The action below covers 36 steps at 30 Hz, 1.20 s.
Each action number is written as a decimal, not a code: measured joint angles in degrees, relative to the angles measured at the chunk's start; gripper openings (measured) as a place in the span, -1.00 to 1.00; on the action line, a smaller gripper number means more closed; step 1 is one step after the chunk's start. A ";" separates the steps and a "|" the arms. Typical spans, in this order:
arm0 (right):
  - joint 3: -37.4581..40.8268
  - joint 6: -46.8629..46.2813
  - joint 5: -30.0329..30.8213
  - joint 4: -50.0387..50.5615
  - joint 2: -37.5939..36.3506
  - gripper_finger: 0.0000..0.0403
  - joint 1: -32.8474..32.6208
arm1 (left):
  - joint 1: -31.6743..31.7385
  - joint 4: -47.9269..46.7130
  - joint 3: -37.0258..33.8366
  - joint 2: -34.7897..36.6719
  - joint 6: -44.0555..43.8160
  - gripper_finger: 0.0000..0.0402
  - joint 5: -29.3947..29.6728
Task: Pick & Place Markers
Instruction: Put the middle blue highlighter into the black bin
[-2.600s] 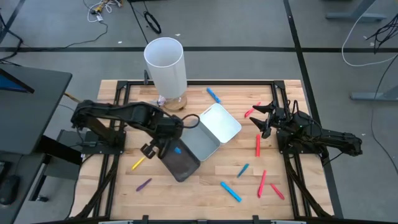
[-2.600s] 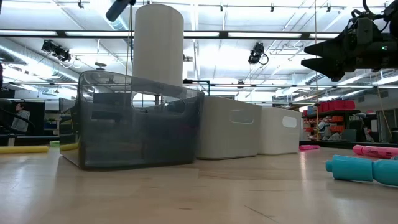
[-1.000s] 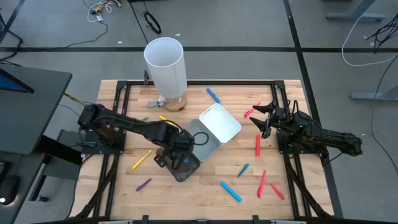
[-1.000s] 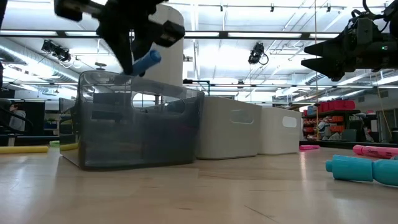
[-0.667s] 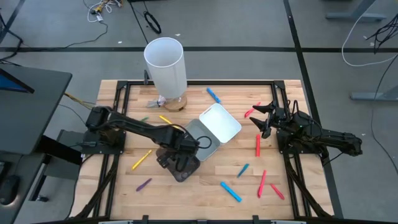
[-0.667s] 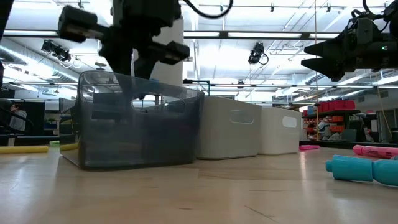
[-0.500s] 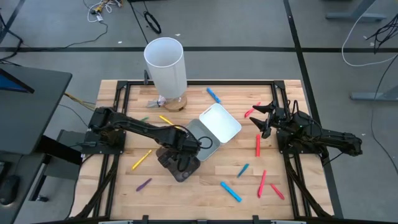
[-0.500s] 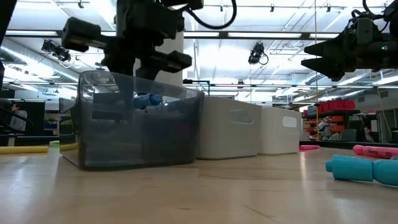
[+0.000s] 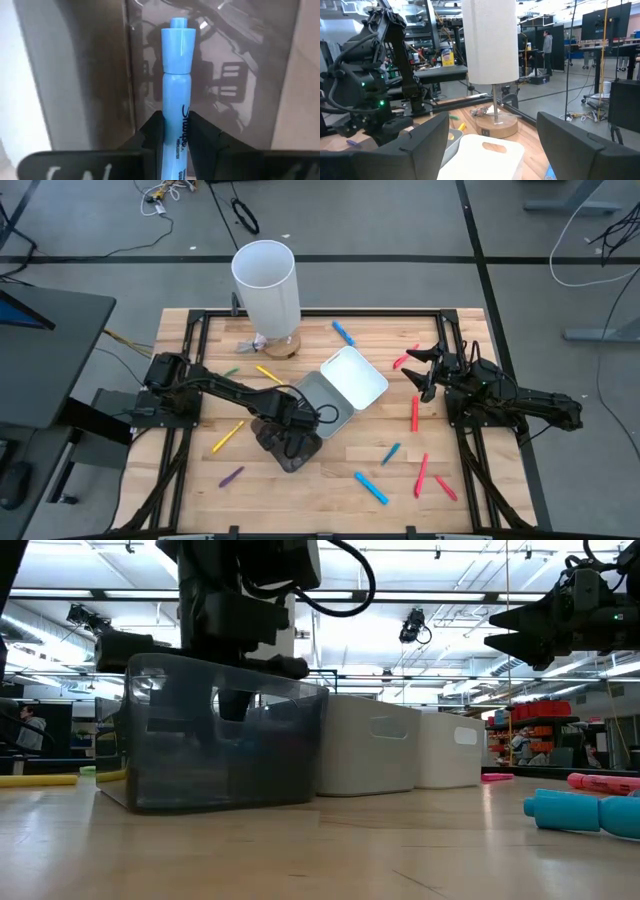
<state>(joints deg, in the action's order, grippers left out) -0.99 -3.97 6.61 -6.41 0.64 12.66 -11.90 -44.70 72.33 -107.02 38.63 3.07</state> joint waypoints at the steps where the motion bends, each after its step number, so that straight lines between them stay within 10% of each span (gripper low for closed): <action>1: 0.00 -0.01 0.00 0.02 0.00 0.50 -0.01 | 0.02 0.59 -0.40 0.00 0.00 -0.66 0.06; 13: 0.00 0.01 0.00 0.02 0.00 0.50 -0.02 | -0.74 4.40 -3.36 0.00 1.74 -0.62 0.30; 36: 0.01 0.01 0.00 0.02 0.00 0.50 -0.01 | -0.87 5.30 -3.34 0.00 -2.05 0.11 2.43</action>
<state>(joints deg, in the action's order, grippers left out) -0.98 -3.97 6.61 -6.39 0.64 12.66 -12.78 -39.40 68.99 -107.02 36.58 5.50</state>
